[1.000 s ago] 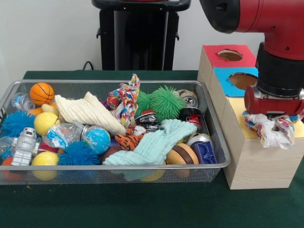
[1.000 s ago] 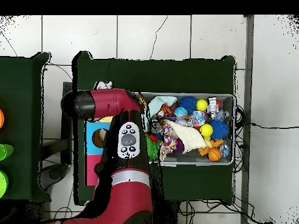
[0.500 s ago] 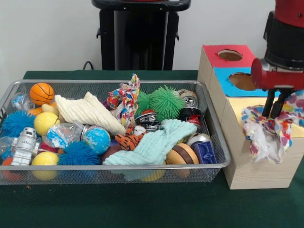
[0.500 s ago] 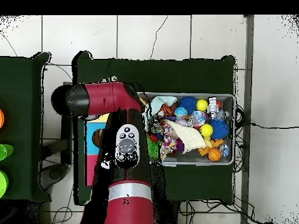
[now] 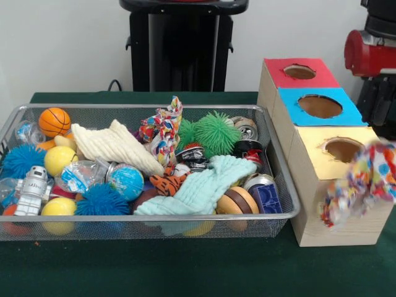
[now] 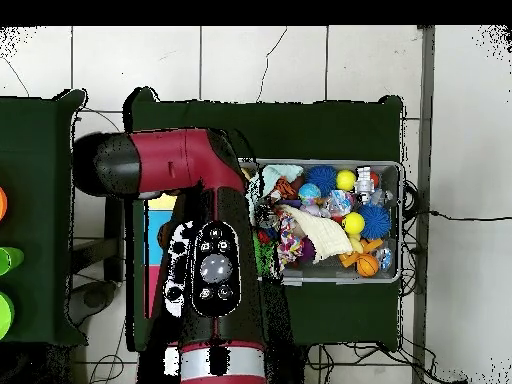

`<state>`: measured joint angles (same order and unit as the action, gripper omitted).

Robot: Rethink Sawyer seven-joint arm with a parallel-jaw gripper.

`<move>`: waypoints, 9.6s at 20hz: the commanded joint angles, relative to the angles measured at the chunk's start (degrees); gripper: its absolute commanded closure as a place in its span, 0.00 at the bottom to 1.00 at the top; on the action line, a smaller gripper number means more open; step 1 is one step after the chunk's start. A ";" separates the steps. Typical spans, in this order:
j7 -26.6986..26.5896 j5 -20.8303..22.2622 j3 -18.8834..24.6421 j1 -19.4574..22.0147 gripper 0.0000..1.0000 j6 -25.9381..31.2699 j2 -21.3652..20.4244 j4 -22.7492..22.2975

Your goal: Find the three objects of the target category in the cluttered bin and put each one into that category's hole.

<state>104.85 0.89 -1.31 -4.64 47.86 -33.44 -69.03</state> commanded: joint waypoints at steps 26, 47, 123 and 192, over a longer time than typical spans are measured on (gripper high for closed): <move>-0.50 2.47 6.02 3.69 0.00 -5.62 6.69 9.72; -2.18 7.41 2.29 2.80 0.00 4.61 31.33 40.02; 5.59 2.94 0.61 -1.59 0.00 9.68 40.21 40.91; -6.73 1.86 3.41 4.06 1.00 6.43 -0.29 -5.63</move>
<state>104.85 1.09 -4.21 -3.40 60.22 -32.97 -60.94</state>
